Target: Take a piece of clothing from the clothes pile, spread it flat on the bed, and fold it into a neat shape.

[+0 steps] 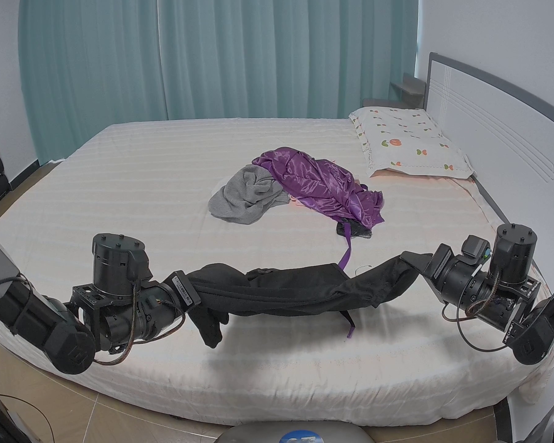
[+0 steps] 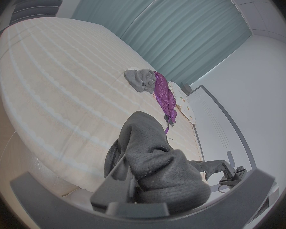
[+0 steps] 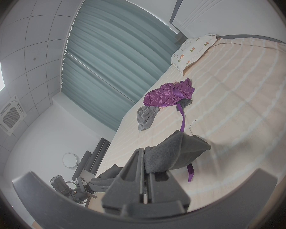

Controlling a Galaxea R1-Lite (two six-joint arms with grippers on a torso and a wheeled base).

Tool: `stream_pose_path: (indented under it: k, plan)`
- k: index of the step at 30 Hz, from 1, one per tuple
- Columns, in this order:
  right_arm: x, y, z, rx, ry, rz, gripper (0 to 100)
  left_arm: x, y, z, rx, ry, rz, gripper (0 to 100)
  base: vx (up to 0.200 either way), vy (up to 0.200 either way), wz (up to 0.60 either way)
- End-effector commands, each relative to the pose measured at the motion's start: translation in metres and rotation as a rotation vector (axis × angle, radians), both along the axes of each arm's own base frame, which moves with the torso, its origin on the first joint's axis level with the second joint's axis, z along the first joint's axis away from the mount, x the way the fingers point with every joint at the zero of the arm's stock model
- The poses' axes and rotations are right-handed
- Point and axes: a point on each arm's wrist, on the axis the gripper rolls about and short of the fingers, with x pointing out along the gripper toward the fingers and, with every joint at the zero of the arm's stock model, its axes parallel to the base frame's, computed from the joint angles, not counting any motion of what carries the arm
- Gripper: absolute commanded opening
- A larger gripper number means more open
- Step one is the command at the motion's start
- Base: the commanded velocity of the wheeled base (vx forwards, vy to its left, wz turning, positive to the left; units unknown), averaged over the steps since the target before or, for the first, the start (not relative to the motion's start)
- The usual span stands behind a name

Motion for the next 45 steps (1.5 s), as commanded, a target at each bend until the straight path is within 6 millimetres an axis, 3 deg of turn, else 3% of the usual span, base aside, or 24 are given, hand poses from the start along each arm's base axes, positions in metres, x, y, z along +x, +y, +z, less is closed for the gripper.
stream_pose_path:
  k: [1, 45]
  plan:
    - [0.0001, 0.0004, 0.0012, 0.002, -0.005, 0.001, 0, -0.0008, 0.0011, 0.0014, -0.001, -0.005, 0.002, 0, 0.000, 0.200, 0.00]
    - [0.0061, -0.0031, 0.0009, 0.013, -0.022, -0.019, 0, -0.0021, 0.0003, 0.0035, 0.000, -0.012, 0.001, 0, 0.000, 0.200, 0.00]
